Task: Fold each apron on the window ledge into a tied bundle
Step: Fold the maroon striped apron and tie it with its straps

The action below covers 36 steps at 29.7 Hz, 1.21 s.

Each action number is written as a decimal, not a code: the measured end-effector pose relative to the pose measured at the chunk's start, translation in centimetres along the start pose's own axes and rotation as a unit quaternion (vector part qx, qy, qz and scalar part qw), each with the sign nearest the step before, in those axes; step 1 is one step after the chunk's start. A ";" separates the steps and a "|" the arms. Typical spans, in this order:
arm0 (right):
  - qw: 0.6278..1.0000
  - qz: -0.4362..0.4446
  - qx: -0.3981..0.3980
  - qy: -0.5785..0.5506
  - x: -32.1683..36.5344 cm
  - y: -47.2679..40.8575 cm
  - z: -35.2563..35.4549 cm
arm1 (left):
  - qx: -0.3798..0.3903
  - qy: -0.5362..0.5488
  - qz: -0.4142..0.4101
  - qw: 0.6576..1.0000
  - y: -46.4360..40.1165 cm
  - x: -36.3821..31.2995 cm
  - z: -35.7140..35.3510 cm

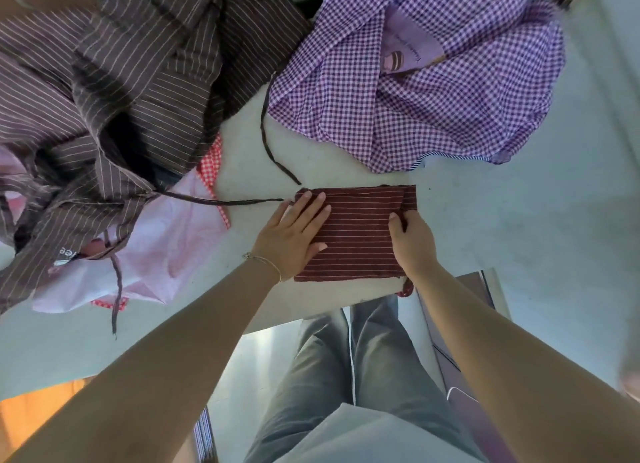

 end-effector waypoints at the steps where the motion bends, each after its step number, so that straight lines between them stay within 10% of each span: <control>1: 1.000 0.001 -0.002 -0.004 -0.1 0.0 0.2 | 0.003 -0.007 -0.014 1.000 -0.5 0.0 0.2; 14: 0.986 -0.113 0.002 -0.123 -1.7 -1.2 1.6 | 0.088 -0.007 -0.058 0.994 -3.1 -1.0 -0.6; 22: 0.995 -0.078 0.026 0.062 1.0 -4.0 2.7 | 0.023 0.001 -0.037 0.999 -0.2 -4.4 -0.6; 27: 0.988 0.023 -0.006 0.151 2.2 -4.3 1.1 | -0.059 0.024 -0.147 0.987 0.0 -7.0 0.1; 33: 0.955 0.220 -0.135 0.145 3.3 -2.0 1.5 | 0.091 -0.021 -0.220 0.971 -2.4 -6.3 -1.1; 36: 0.924 0.354 -0.070 0.128 2.1 2.6 -0.2 | 0.119 -0.019 -0.225 0.967 -2.7 -6.2 -1.1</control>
Point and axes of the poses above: each hand's wrist, its own y-axis away from the middle knuckle, its own z-axis out of the back of the hand, x = y × z, the point moved 3 cm from there along -y, towards the middle knuckle, and after that the axes turned 5 degrees about z, right-handed, at the moved point
